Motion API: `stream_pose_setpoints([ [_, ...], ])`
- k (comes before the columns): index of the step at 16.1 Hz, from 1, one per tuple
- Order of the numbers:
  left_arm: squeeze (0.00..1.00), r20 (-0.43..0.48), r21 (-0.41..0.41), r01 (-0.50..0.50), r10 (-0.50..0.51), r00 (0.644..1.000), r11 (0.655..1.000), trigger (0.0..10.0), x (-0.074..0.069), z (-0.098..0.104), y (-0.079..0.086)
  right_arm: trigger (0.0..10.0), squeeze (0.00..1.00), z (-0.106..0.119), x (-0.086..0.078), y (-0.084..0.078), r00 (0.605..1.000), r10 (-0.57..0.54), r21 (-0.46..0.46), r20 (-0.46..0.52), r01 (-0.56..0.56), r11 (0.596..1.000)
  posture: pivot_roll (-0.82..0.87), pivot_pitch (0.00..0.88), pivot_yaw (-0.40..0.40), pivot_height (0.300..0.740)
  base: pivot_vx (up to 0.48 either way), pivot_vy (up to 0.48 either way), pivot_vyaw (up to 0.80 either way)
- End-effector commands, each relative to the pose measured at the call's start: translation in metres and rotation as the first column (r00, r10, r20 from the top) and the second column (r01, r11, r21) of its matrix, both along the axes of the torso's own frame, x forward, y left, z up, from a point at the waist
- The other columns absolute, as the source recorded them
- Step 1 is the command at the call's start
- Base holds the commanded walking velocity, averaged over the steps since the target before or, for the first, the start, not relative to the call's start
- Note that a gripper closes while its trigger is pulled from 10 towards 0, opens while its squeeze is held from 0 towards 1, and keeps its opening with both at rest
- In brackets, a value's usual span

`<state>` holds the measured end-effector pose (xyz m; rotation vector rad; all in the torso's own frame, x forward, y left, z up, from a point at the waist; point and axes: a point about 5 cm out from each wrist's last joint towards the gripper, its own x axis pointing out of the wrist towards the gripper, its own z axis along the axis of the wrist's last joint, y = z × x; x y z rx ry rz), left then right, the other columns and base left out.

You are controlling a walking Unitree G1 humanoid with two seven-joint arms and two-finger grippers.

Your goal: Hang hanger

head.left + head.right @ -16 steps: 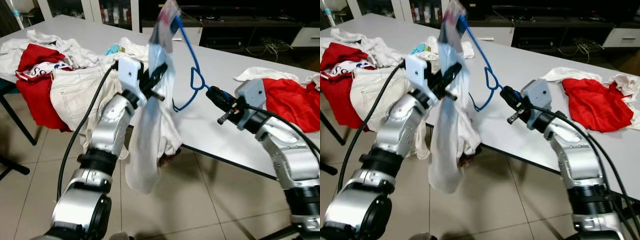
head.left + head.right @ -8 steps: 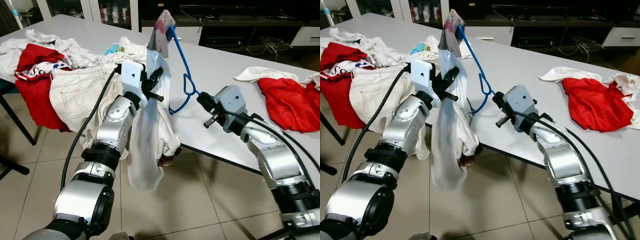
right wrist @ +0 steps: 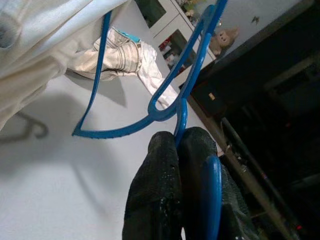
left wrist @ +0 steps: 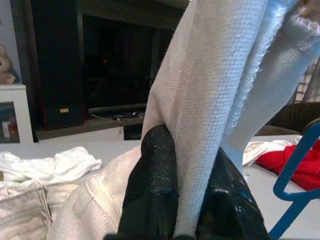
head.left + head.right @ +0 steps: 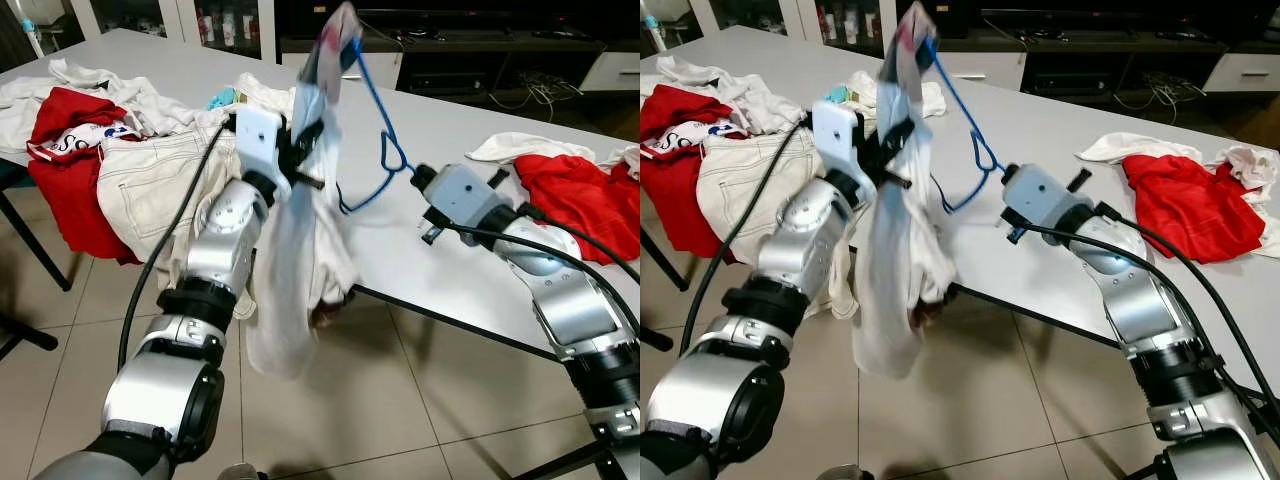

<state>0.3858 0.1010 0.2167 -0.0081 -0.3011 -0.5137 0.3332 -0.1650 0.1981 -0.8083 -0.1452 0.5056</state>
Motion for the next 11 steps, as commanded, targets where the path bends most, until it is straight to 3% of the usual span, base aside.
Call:
stream_pose_setpoints([
  [1,0.00,0.130,-0.091,-0.067,0.079,0.988,0.994,10.0,0.001,0.034,0.024,10.0,0.00,-0.015,0.001,-0.025,0.992,-0.116,-0.089,-0.050,0.111,0.990,-0.05,0.000,-0.007,0.740,0.000,0.000,0.00],
  [4,0.00,0.133,-0.075,-0.032,0.042,0.990,0.997,10.0,-0.001,0.033,0.016,10.0,0.00,-0.003,0.003,-0.019,0.994,-0.080,-0.224,0.074,0.095,0.970,-0.06,0.000,-0.005,0.740,0.000,0.000,0.00],
  [7,0.00,0.126,-0.055,-0.002,0.009,0.992,0.998,10.0,-0.002,0.031,0.009,10.0,0.00,-0.001,0.000,-0.010,0.993,-0.009,-0.267,0.115,0.039,0.963,-0.06,0.000,-0.005,0.740,0.000,0.000,0.00],
  [8,0.00,0.121,-0.039,0.007,-0.003,0.993,0.999,10.0,-0.003,0.028,0.007,10.0,0.00,-0.001,-0.003,-0.004,0.992,0.035,-0.258,0.122,-0.002,0.966,-0.06,0.000,-0.005,0.740,0.000,0.000,0.00],
  [9,0.00,0.105,-0.023,0.024,-0.021,0.994,0.999,10.0,-0.005,0.022,0.002,10.0,0.00,0.006,-0.012,0.010,0.981,0.123,-0.173,0.148,-0.097,0.980,-0.06,0.000,-0.002,0.740,0.000,0.000,0.00],
  [11,0.00,0.101,-0.023,0.028,-0.026,0.995,0.999,10.0,-0.006,0.021,0.001,10.0,0.00,0.009,-0.014,0.014,0.975,0.146,-0.140,0.165,-0.124,0.982,-0.06,0.000,-0.002,0.740,0.000,0.000,0.00],
])
